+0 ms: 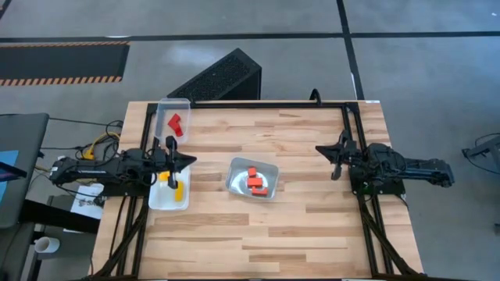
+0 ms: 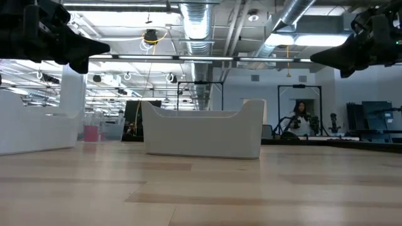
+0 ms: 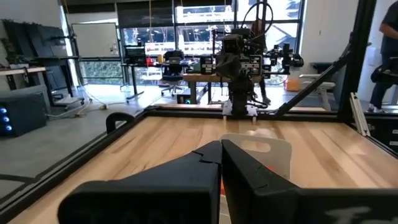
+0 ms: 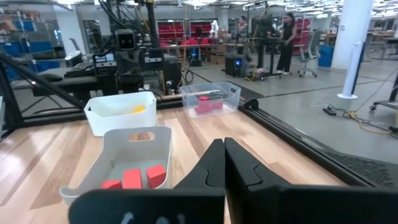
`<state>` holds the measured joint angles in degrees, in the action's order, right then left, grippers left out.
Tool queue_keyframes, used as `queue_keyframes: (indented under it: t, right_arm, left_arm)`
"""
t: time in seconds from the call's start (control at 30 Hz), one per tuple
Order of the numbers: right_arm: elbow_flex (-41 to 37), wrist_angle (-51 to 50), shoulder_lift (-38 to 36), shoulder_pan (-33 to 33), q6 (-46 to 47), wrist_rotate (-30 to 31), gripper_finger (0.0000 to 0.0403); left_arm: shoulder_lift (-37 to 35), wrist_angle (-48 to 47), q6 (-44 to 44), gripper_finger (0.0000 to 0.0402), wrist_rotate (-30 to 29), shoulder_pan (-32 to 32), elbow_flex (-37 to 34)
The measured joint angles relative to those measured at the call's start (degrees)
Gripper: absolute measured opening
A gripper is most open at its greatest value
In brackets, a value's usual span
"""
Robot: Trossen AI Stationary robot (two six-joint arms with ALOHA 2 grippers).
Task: Sort & place blocks by color
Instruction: Return to Home Position
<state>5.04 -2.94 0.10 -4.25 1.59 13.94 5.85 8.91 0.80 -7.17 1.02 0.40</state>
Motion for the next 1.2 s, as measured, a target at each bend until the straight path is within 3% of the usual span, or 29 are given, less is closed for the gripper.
queue_keyframes:
  t: [0.77, 1.2]
  right_arm:
    - [0.01, -0.09, 0.0, -0.02, 0.34, 1.17, 0.0011]
    - [0.02, -0.09, 0.0, 0.0, 0.39, 1.15, 0.0011]
  left_arm:
    - [0.0, -0.04, -0.15, 0.0, -2.69, 0.0, -0.02]
    - [0.01, -5.93, 0.92, 0.0, -2.72, 0.0, 0.0]
